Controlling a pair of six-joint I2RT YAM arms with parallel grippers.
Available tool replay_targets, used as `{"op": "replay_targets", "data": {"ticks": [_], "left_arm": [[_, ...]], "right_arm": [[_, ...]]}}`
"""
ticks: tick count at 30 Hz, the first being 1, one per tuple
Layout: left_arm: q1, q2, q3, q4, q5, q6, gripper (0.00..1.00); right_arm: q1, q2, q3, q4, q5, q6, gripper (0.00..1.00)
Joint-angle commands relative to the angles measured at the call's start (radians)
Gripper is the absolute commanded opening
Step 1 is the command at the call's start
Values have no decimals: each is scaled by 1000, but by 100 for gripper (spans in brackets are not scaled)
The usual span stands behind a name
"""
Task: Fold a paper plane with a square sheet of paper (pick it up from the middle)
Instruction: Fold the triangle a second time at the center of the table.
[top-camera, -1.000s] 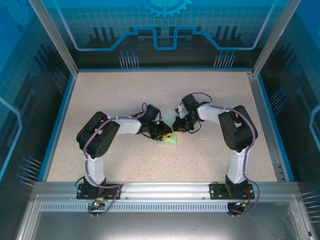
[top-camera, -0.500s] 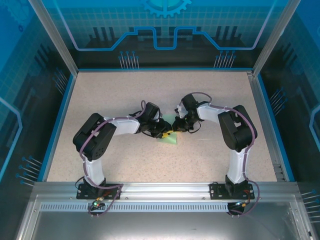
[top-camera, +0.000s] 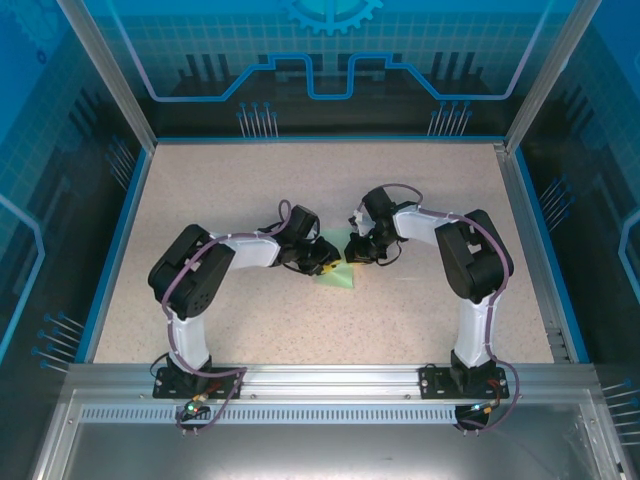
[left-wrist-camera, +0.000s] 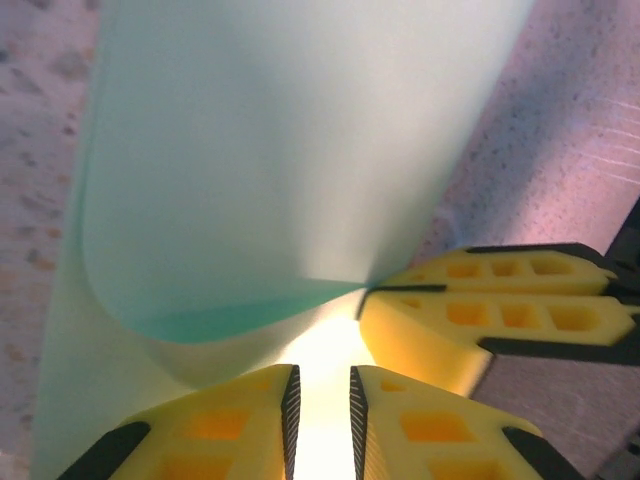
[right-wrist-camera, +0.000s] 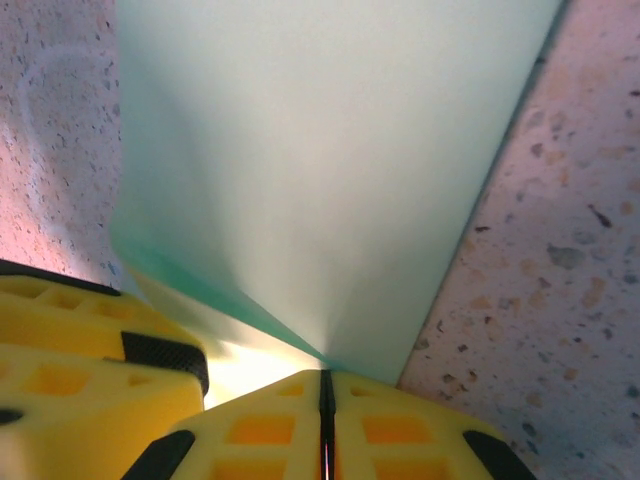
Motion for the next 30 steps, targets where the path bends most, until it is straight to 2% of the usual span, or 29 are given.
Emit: {"op": "replay_targets", "data": {"ticks": [1,11,19,25,30], "left_arm": [[5,17,19,-53,-55,4,23],[5,27,-9,-129,-100,-31,21],[3,43,-16,-150,-110,-46,18],[2,48,-13,-155,-109,-50,17],[1,49,-12,-158,-111,-52,17]], "right_arm": [[24,35,10,-36,28,-16,10],[24,13,29,-28,6,0,10],[37,-134,12,-12,-15,20,10],[109,-233,-86,-46,60,28,9],[181,-246,-118,-67,96,44,9]]}}
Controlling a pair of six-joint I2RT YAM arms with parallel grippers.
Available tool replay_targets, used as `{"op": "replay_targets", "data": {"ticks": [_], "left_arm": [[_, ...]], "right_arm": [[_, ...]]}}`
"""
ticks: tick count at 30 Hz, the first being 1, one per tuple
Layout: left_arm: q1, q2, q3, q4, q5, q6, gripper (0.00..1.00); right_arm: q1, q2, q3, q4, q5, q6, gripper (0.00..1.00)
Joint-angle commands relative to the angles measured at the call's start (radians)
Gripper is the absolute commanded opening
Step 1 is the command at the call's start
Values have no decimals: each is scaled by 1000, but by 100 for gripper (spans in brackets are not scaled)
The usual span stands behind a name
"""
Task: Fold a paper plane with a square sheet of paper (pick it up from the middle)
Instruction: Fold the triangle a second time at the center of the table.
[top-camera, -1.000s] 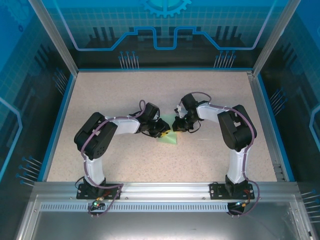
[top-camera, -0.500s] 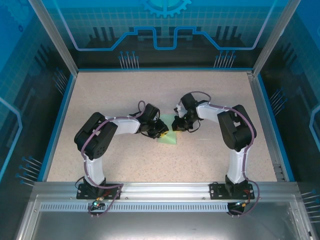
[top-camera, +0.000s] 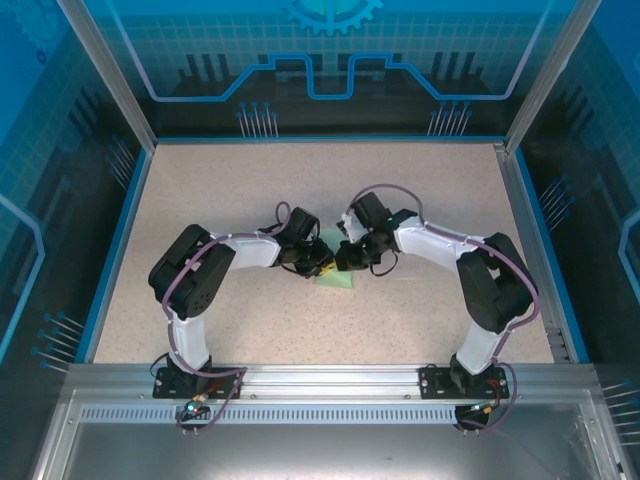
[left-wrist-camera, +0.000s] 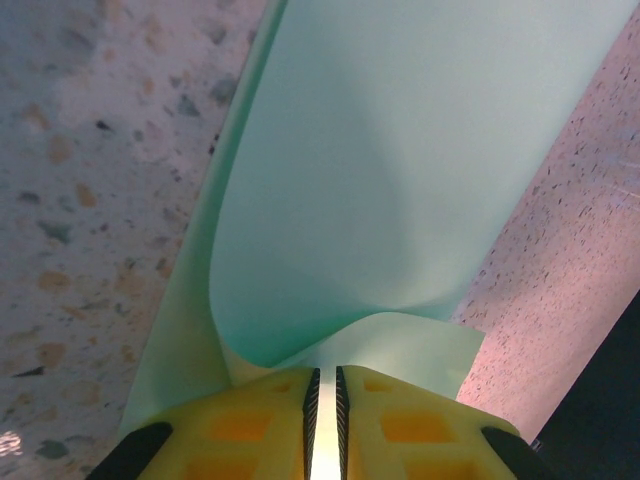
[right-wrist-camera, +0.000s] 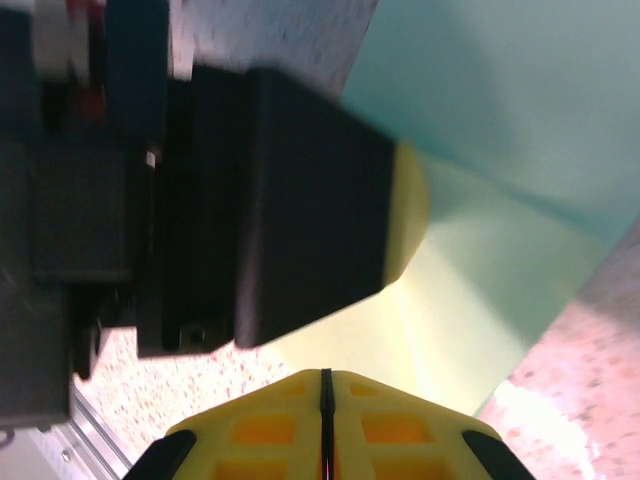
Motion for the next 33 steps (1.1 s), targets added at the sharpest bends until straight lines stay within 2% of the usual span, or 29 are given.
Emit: {"op": "replay_targets", "data": {"ticks": [1,14,21,33], "left_arm": [[2,47,-13,-105,-53,-23,17],[0,53,-16,-106,-49,-19,16],[0,52,-18,-110,-49,-16,16],[0,58,-15,-119,-51,-17,16]], "right_arm": [[40,-2,-25,-48,39,15,9],[55,73,-33,-60,108,26,8],[37,91,-67,-18,49,29,8],[13,78,-71,-26,37,17,8]]}}
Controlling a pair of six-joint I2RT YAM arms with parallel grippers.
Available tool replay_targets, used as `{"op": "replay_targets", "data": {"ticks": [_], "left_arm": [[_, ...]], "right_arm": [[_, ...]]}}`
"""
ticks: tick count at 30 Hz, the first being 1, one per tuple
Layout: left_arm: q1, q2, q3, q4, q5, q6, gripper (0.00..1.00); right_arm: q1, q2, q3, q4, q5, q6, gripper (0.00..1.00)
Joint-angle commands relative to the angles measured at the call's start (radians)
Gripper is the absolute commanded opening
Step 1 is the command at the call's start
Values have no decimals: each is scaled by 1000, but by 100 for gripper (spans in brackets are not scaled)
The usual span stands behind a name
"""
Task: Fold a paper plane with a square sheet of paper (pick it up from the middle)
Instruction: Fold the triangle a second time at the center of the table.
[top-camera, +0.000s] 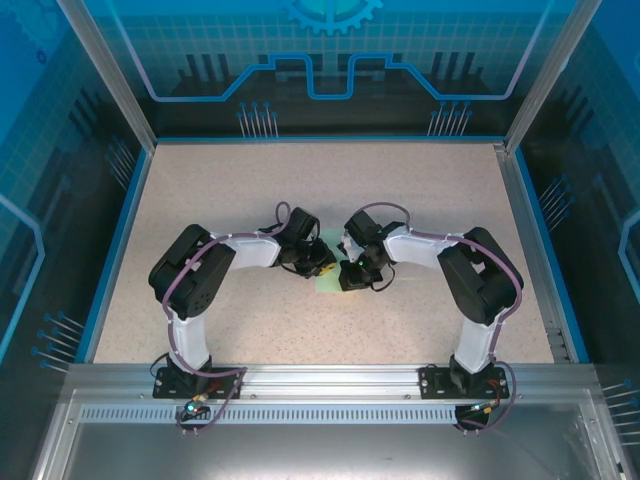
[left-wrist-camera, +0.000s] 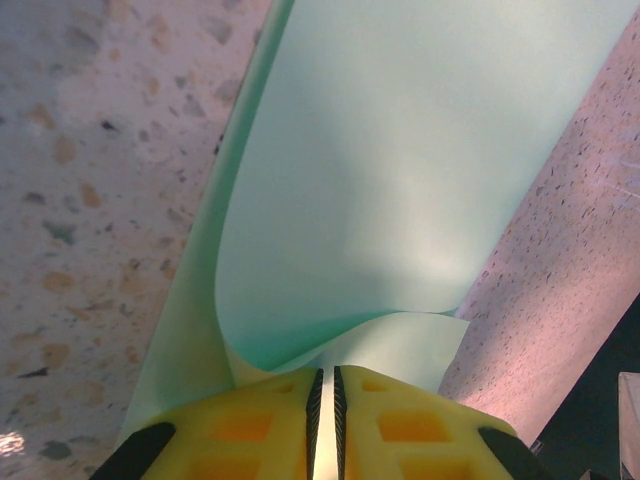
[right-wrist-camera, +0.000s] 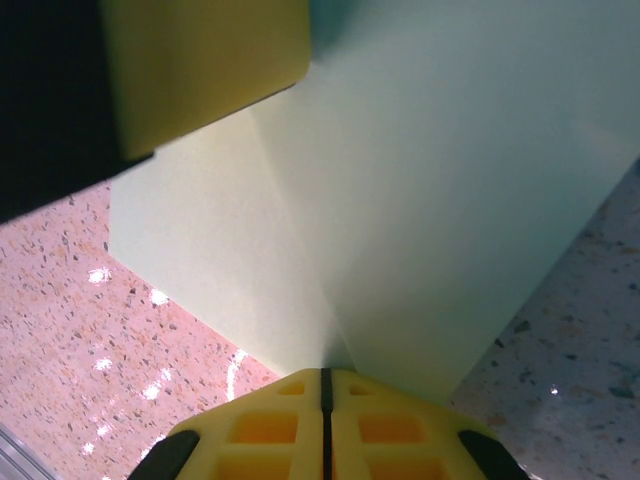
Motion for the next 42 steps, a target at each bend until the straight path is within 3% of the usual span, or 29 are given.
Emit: {"op": "replay_targets", "data": {"ticks": [1,10,42], "left_arm": [[0,56,-13,-119,-50,-15,16],[1,57,-12,-123,-48,-11,16],[0,74,-9,-134,-47,-9,16]], "right_arm": [[-14,-15,1,-14,-25,-1,8],[-17,-14,28,-2,-27,4,8],[-86,-31,-126,23,-78,-3,8]]}}
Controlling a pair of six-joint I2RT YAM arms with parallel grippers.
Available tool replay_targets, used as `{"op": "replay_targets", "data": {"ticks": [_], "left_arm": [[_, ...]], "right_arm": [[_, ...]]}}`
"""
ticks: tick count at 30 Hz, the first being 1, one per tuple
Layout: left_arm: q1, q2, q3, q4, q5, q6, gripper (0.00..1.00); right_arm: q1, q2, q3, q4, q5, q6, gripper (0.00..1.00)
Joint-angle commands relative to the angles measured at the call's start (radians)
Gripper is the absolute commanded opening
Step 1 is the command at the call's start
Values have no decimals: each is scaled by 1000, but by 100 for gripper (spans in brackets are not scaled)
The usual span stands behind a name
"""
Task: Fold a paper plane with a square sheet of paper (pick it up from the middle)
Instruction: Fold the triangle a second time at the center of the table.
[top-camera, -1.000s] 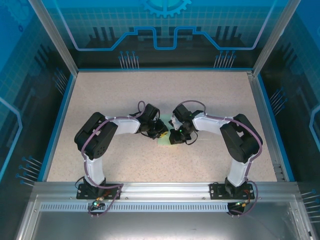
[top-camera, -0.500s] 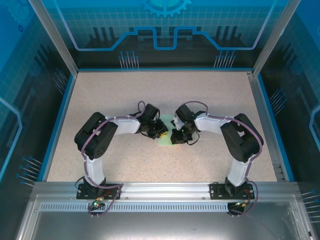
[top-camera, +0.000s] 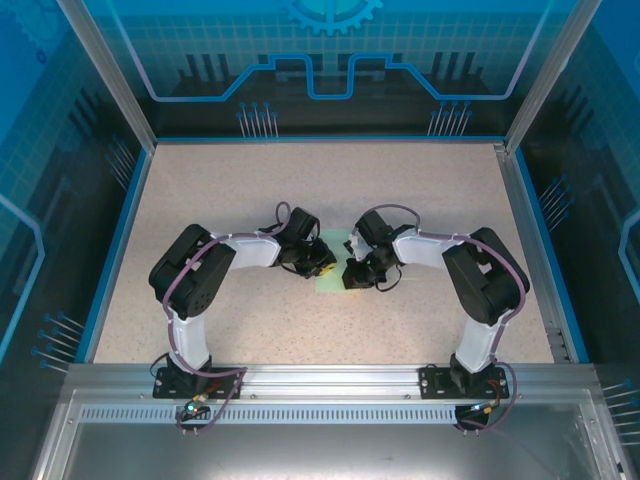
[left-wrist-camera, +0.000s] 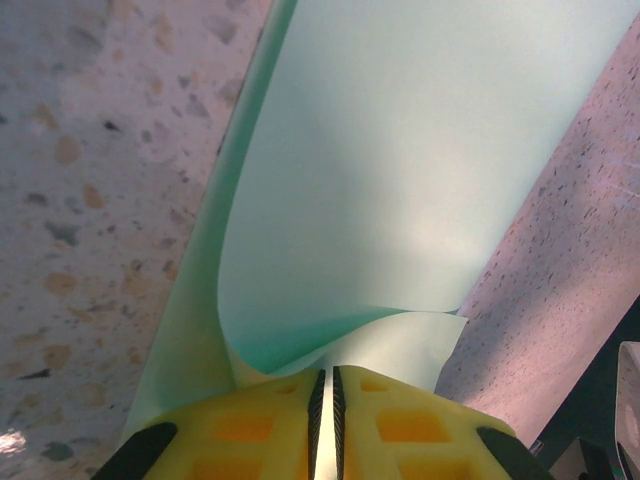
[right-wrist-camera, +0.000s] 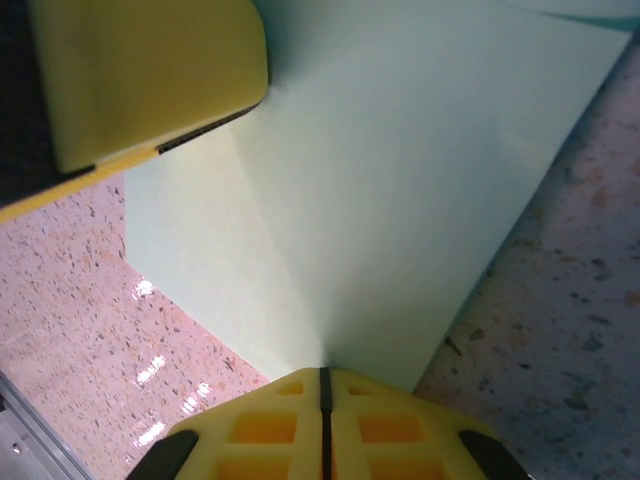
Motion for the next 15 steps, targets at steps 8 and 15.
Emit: {"op": "replay_targets", "data": {"ticks": [8,15], "left_arm": [[0,76,-8,-148,-54,-10,16],[0,79,-8,-149,-53,-8,16]], "right_arm": [[-26,-36,-74,-110,10,-29,8],[-43,-73,-117,-129,16,-38,8]]}}
